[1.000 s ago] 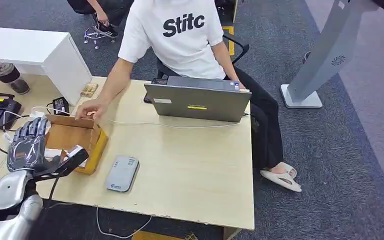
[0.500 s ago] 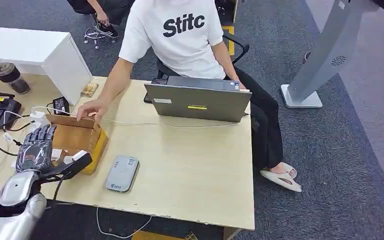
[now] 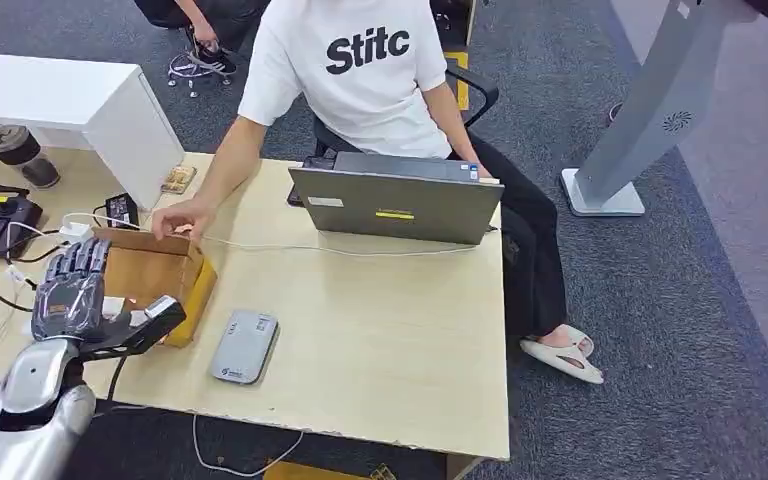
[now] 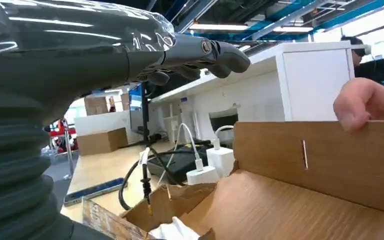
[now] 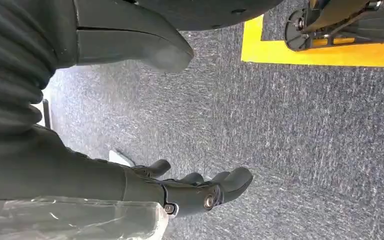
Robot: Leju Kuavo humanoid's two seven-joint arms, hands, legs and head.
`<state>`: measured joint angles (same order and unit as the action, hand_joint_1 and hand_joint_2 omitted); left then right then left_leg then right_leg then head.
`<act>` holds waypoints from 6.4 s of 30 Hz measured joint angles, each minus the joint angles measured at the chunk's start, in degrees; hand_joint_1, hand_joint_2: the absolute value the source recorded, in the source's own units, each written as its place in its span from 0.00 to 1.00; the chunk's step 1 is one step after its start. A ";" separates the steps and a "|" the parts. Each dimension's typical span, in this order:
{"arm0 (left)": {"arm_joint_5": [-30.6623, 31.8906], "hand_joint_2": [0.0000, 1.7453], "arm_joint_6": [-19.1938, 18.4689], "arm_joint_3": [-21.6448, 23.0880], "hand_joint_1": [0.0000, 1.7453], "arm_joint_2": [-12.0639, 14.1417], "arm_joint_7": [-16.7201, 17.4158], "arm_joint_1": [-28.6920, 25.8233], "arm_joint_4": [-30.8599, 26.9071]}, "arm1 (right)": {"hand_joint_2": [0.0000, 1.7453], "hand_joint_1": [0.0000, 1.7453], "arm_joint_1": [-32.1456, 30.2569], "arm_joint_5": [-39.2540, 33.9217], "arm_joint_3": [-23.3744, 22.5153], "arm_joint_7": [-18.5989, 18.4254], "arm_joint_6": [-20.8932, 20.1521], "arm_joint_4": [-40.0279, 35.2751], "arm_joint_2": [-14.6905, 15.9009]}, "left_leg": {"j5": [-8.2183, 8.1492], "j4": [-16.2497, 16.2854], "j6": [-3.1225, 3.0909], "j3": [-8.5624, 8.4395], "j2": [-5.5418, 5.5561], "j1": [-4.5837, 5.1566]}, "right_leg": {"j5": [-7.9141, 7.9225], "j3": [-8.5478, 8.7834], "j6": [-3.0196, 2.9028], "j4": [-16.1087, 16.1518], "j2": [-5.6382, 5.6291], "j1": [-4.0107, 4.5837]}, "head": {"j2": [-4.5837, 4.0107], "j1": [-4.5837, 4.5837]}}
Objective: Pass the card to the sensor for recognition and then transmit it.
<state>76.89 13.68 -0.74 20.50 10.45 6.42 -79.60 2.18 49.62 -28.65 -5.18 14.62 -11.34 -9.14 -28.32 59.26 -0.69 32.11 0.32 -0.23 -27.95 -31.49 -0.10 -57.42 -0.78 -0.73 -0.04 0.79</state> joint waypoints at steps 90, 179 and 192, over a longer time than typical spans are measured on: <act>7.19 1.00 -2.71 -11.15 0.00 -0.79 2.86 -12.15 -8.59 | 1.00 0.00 -0.26 2.23 -6.21 -0.31 -1.22 -0.02 -0.85 | 0.00 -0.01 0.00 0.14 0.02 -0.01 | 0.00 -0.09 -0.01 0.00 0.03 0.00 | 0.00 0.02; 6.49 1.00 1.66 2.08 0.00 -0.81 -3.15 1.55 6.91 | 1.00 0.00 0.04 5.18 -6.23 -0.26 -2.21 -0.02 -0.83 | 0.12 0.00 0.03 0.25 0.04 0.00 | 0.14 -0.26 0.02 0.01 -0.01 0.00 | 0.00 0.06; -1.77 1.00 1.05 3.30 0.00 -0.81 -7.85 1.73 7.02 | 1.00 0.00 0.05 6.14 -6.69 -0.07 -2.23 -0.02 -0.83 | 0.12 0.00 0.03 0.24 0.02 0.00 | 0.15 -0.25 0.02 0.01 0.00 0.00 | 0.00 0.04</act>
<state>75.12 14.73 2.56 19.69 2.60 8.15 -72.59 2.23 55.76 -35.34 -5.25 12.39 -11.37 -9.97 -28.19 59.27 -0.66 32.35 0.35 -0.24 -27.81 -31.74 -0.08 -57.41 -0.78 -0.73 -0.04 0.83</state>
